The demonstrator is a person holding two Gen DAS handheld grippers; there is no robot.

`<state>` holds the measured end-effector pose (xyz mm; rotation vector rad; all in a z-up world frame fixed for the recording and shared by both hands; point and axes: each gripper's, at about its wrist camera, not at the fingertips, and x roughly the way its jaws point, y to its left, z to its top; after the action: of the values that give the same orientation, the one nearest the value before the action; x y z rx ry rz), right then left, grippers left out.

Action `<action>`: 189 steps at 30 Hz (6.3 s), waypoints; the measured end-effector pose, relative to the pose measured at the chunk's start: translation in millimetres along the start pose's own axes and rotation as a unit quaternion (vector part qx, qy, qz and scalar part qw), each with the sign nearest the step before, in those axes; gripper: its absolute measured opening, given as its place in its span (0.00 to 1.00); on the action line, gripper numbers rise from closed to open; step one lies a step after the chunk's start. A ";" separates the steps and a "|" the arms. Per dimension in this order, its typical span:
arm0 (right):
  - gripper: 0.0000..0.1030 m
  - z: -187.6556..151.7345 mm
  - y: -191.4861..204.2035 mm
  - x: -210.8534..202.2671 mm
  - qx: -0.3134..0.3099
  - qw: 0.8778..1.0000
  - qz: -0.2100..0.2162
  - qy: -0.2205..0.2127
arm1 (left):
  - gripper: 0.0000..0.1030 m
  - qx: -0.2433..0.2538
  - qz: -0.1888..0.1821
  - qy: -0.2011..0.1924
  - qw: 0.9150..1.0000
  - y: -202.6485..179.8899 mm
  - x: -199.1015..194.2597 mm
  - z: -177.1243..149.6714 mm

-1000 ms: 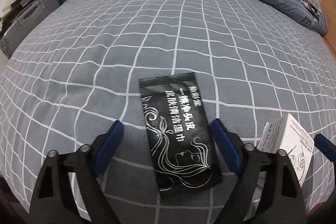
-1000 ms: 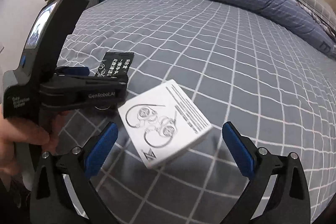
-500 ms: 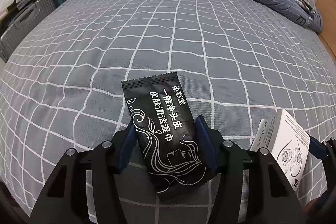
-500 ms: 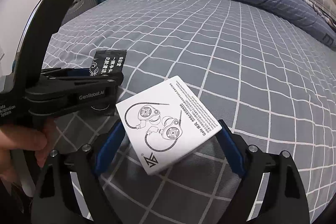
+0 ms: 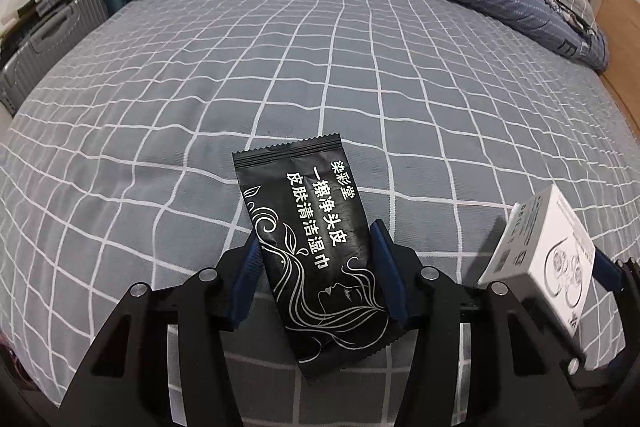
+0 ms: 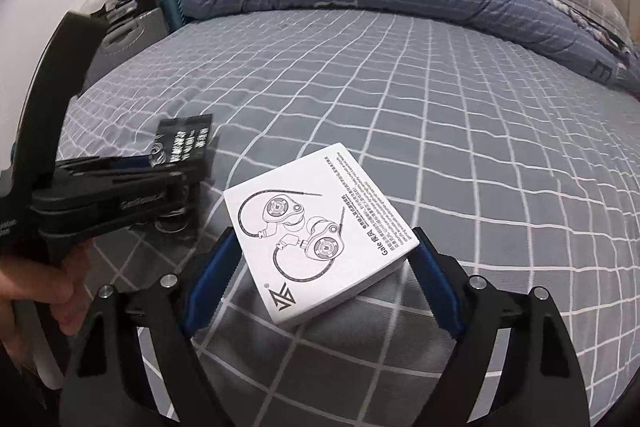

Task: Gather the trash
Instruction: 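Carry the black packet and white box down over the black bin, then open the right tool to drop the white box while the left tool drops the black packet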

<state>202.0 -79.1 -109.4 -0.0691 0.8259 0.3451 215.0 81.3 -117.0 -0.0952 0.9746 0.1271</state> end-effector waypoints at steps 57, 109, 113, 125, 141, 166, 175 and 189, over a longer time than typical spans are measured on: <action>0.78 -105.3 -4.3 -160.0 0.065 0.995 -0.057 -0.048 | 0.50 0.029 -0.063 -0.017 0.997 -40.1 -139.5 -152.8; 0.78 -247.4 34.6 -166.5 0.072 0.991 -0.042 0.100 | 0.50 0.026 -0.059 0.101 0.993 -20.2 -127.0 -306.1; 0.78 -249.3 37.3 -139.8 0.064 0.989 -0.029 0.129 | 0.49 0.039 -0.051 0.106 0.992 -18.9 -106.5 -309.6; 0.78 -269.4 42.0 -81.4 0.060 0.977 -0.022 0.205 | 0.47 0.030 -0.029 0.139 0.989 -2.6 -65.2 -317.6; 0.92 -272.5 65.5 -69.1 0.020 0.975 -0.038 0.216 | 0.47 0.025 -0.031 0.147 0.988 -2.5 -60.7 -321.0; 0.93 -296.1 -47.8 -122.4 0.128 0.971 -0.103 0.172 | 0.47 0.090 -0.086 0.179 0.976 -107.4 -50.4 -337.9; 0.93 -295.8 -45.3 -123.2 0.116 0.973 -0.104 0.171 | 0.53 0.088 -0.089 0.173 0.977 -104.2 -46.2 -336.2; 0.93 -270.3 -26.4 -138.5 0.103 0.979 -0.099 0.146 | 0.92 0.063 -0.079 0.118 0.988 -85.7 -82.5 -312.9</action>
<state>-67.4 -194.2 -193.7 -0.0078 1.1314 0.0600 -74.0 -51.8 -221.2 -0.0718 1.2054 -0.0937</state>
